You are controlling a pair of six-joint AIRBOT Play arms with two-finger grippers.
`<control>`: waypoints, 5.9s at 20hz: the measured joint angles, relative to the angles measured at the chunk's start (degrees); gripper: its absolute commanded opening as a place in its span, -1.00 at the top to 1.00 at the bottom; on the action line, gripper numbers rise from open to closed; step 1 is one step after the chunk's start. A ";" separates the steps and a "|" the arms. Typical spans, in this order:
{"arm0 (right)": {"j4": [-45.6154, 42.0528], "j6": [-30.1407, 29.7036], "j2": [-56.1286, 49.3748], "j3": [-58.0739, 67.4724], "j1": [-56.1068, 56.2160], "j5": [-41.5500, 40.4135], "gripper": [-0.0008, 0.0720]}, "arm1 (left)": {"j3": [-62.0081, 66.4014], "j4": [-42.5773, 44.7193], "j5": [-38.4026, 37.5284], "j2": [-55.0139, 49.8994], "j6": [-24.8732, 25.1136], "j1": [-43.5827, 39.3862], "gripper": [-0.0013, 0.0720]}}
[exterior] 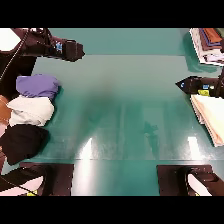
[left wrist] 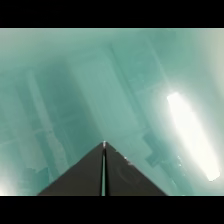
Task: Fold the shirts.
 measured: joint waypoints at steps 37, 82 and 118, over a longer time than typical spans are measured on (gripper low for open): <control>0.37 0.09 0.02 0.02 0.09 -0.17 0.93 | -20.31 27.96 9.31 -12.35 -6.56 23.15 0.90; -0.15 -0.02 -0.22 24.11 0.04 -0.33 0.93 | -12.37 -4.79 6.14 -25.62 5.84 -2.12 -0.30; 16.83 -0.35 -30.51 -8.85 18.97 -12.72 0.93 | -4.72 -0.96 0.44 -9.33 6.95 8.83 0.90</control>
